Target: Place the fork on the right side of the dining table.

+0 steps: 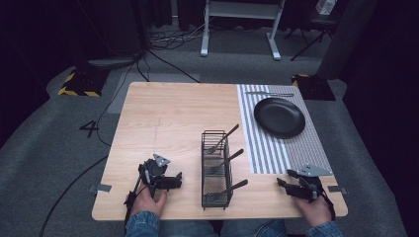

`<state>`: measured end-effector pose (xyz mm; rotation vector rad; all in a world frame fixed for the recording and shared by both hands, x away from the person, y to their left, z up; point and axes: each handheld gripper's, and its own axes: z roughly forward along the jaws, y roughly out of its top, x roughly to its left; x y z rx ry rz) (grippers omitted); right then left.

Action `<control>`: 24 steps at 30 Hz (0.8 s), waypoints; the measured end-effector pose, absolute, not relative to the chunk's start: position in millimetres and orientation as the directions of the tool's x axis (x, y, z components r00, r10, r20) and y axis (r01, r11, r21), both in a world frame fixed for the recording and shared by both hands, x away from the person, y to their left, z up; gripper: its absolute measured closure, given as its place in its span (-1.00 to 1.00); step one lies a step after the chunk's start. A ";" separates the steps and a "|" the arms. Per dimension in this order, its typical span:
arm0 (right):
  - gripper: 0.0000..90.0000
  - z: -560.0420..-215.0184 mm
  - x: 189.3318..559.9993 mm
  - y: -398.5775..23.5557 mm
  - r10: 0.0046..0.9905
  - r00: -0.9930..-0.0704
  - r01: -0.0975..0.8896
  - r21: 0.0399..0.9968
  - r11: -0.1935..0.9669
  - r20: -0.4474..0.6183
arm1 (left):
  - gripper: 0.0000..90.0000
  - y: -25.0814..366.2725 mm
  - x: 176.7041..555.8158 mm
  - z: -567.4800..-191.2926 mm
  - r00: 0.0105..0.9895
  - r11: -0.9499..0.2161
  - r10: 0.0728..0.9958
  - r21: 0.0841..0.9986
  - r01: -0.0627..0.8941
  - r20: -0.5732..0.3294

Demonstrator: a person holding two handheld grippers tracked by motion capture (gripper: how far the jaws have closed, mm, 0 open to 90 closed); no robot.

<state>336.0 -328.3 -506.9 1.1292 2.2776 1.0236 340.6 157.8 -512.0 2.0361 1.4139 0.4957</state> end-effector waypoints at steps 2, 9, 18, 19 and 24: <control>-0.06 -506.6 335.7 -328.5 0.804 -0.593 0.511 0.758 0.406 -0.031 | -1.00 157.8 340.5 -512.0 0.361 -0.249 0.932 0.663 0.706 -0.035; 0.00 -505.3 336.9 -331.5 0.818 -0.575 0.530 0.763 0.370 0.002 | -1.00 157.8 340.6 -512.0 0.361 -0.249 0.932 0.663 0.706 -0.035; 0.04 -503.4 336.5 -331.4 0.812 -0.583 0.548 0.753 0.365 0.031 | -1.00 157.8 340.6 -512.0 0.361 -0.249 0.932 0.663 0.706 -0.035; 0.04 -503.4 336.5 -331.4 0.812 -0.583 0.548 0.753 0.365 0.031 | -1.00 157.8 340.6 -512.0 0.361 -0.249 0.932 0.663 0.706 -0.035; 0.08 -497.2 334.2 -326.4 0.797 -0.602 0.554 0.744 0.373 0.049 | -1.00 157.8 340.6 -511.9 0.361 -0.249 0.932 0.663 0.706 -0.035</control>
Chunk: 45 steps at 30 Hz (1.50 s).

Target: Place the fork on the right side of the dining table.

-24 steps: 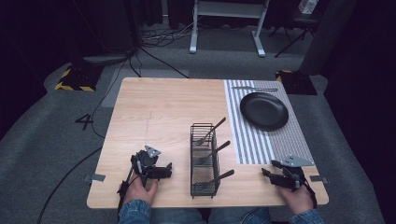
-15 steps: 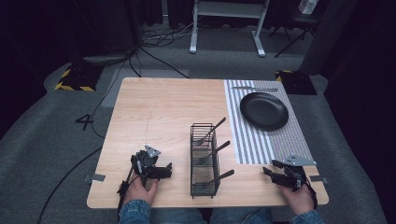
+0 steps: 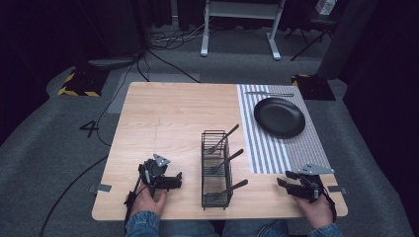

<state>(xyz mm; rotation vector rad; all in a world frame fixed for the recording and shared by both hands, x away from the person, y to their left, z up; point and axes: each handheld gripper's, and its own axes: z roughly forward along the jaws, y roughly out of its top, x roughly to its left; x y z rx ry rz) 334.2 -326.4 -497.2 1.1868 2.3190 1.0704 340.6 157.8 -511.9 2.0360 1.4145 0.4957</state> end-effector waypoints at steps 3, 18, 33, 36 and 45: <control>0.08 -493.7 333.0 -325.3 0.793 -0.606 0.558 0.745 0.366 0.063 | -1.00 157.8 340.6 -511.9 0.362 -0.249 0.932 0.663 0.706 -0.035; 0.11 -436.7 320.2 -305.6 0.737 -0.662 0.528 0.781 0.334 0.133 | -1.00 158.0 341.2 -511.9 0.362 -0.250 0.931 0.663 0.706 -0.034; 0.11 -390.7 302.9 -278.6 0.650 -0.749 0.452 0.815 0.364 0.125 | -1.00 157.8 341.1 -511.9 0.361 -0.248 0.932 0.663 0.706 -0.037; 0.11 -385.9 301.0 -273.0 0.632 -0.762 0.449 0.816 0.364 0.137 | -1.00 157.9 341.1 -511.9 0.362 -0.250 0.931 0.663 0.706 -0.035; 0.11 -373.1 291.4 -253.4 0.569 -0.809 0.424 0.819 0.387 0.150 | -1.00 158.0 341.1 -511.9 0.362 -0.250 0.931 0.663 0.706 -0.034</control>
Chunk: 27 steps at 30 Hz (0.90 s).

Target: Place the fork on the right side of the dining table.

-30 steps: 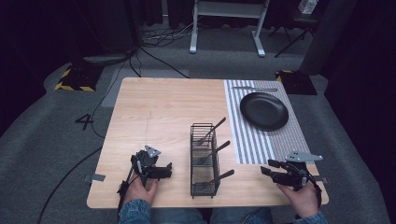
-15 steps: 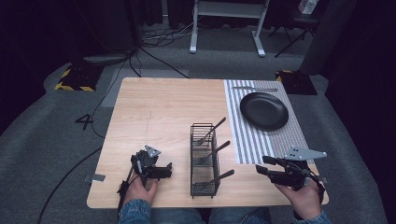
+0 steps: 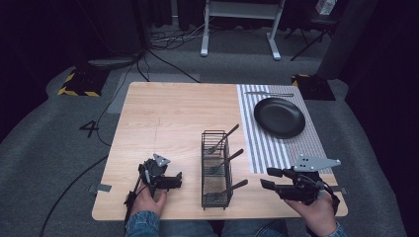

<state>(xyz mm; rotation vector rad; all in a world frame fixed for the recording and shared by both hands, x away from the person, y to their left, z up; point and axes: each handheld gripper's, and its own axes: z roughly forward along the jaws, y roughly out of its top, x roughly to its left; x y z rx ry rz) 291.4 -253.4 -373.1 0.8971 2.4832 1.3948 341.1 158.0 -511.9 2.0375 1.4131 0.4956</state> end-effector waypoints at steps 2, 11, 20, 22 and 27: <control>0.11 -369.7 289.0 -248.9 0.555 -0.819 0.416 0.818 0.398 0.146 | -1.00 158.0 341.1 -511.9 0.362 -0.250 0.931 0.663 0.706 -0.035; 0.11 -358.8 279.8 -233.6 0.498 -0.855 0.385 0.823 0.418 0.147 | -1.00 158.0 341.1 -511.9 0.362 -0.250 0.932 0.663 0.706 -0.035; 0.15 -360.8 279.2 -217.9 0.465 -0.872 0.377 0.821 0.430 0.157 | -1.00 158.0 341.1 -512.0 0.362 -0.249 0.931 0.663 0.706 -0.035; 0.15 -360.6 279.3 -216.7 0.458 -0.874 0.376 0.821 0.429 0.161 | -1.00 158.0 341.1 -512.0 0.362 -0.249 0.931 0.663 0.706 -0.035; 0.22 -361.3 282.0 -210.4 0.436 -0.880 0.384 0.819 0.426 0.187 | -1.00 157.9 341.0 -512.0 0.361 -0.248 0.932 0.663 0.706 -0.035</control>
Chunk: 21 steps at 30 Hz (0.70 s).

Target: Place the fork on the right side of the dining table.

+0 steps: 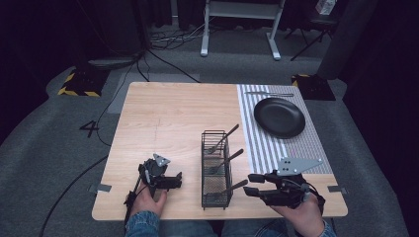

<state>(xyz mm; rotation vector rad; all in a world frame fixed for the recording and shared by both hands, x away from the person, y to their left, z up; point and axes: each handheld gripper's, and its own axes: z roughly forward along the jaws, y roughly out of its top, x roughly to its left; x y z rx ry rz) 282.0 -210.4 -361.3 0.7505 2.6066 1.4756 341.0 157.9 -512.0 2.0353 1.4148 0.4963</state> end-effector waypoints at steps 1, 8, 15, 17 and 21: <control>0.26 -361.9 283.2 -208.4 0.431 -0.881 0.390 0.815 0.429 0.194 | -1.00 157.9 341.0 -512.0 0.361 -0.248 0.932 0.663 0.706 -0.035; 0.38 -362.7 287.1 -200.6 0.425 -0.882 0.397 0.805 0.442 0.202 | -1.00 157.9 341.0 -512.0 0.360 -0.248 0.932 0.663 0.706 -0.035; 0.64 -363.2 289.8 -195.0 0.421 -0.882 0.404 0.798 0.447 0.210 | -1.00 157.9 341.0 -512.1 0.361 -0.248 0.932 0.663 0.706 -0.035; 0.70 -363.3 290.4 -194.5 0.419 -0.883 0.404 0.796 0.450 0.211 | -1.00 158.0 341.1 -512.0 0.362 -0.250 0.931 0.663 0.706 -0.035; 0.74 -363.0 289.9 -193.9 0.422 -0.883 0.403 0.795 0.453 0.207 | -1.00 157.9 341.1 -512.1 0.361 -0.249 0.932 0.663 0.706 -0.035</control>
